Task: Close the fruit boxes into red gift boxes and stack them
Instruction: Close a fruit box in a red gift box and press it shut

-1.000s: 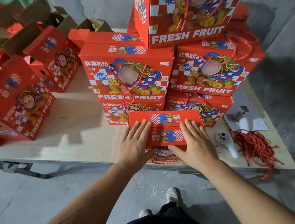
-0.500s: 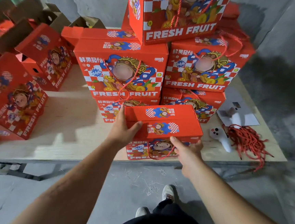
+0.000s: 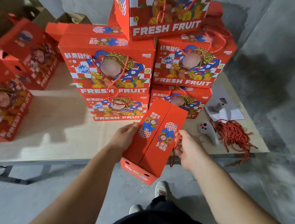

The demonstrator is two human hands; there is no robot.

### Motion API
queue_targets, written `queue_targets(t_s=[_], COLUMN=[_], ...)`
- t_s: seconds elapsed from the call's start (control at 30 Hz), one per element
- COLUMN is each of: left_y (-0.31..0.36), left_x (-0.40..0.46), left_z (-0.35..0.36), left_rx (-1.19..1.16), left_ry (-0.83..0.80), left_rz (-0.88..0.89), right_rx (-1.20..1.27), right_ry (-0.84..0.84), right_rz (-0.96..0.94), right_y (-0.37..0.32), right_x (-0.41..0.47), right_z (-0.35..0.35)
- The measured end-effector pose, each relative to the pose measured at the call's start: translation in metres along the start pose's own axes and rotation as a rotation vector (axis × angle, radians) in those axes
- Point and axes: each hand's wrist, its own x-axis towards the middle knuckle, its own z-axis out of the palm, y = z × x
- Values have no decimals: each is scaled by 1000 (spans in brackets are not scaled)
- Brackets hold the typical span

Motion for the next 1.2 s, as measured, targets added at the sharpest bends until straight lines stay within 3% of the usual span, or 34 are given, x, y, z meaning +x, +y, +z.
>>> queue_targets(t_s=[0.1,0.2,0.3,0.37,0.43,0.53,0.63,0.73,0.83,0.93,1.03,1.13,1.2], left_y=[14,51,87,102,112,114,123,144,147,134,118,114,106], left_x=[-22,-55,-80,-89,-99,-114,-118,-115,-101,-88,-88,-89,-83], left_z=[5,17,24,20,16,18,17,15,14,32,57,69,79], left_rx=[-106,-121,429,860,1004,882,688,402,95,224,270,374,449], left_ry=[90,11,-26,152,261,387,474,233,276,423,376,438,566], left_rz=[326,581,768,833,838,918,1045,1127,1046,971,985,1171,1154], right_rx=[-70,47,218,272,229,46,78,166,265,41,-209,-105,-90], right_ry=[-79,-432,-605,-561,-525,-594,-635,-650,-692,-661,-629,-659,-659], right_rz=[-173,-168,-86,-58,-93,-201,-227,-257,-381,-475,-580,-632,-643], right_y=[-13,-25,-39,-53,-71,-105,-144,-182,-205,-205,-212,-227,-230], right_x=[-17,-43,-63,-68,-73,-83,-90,-104,-114,-126,-137,-139,-136], right_z=[2,22,36,35,30,26,21,5,-7,-1,-9,-36,-55])
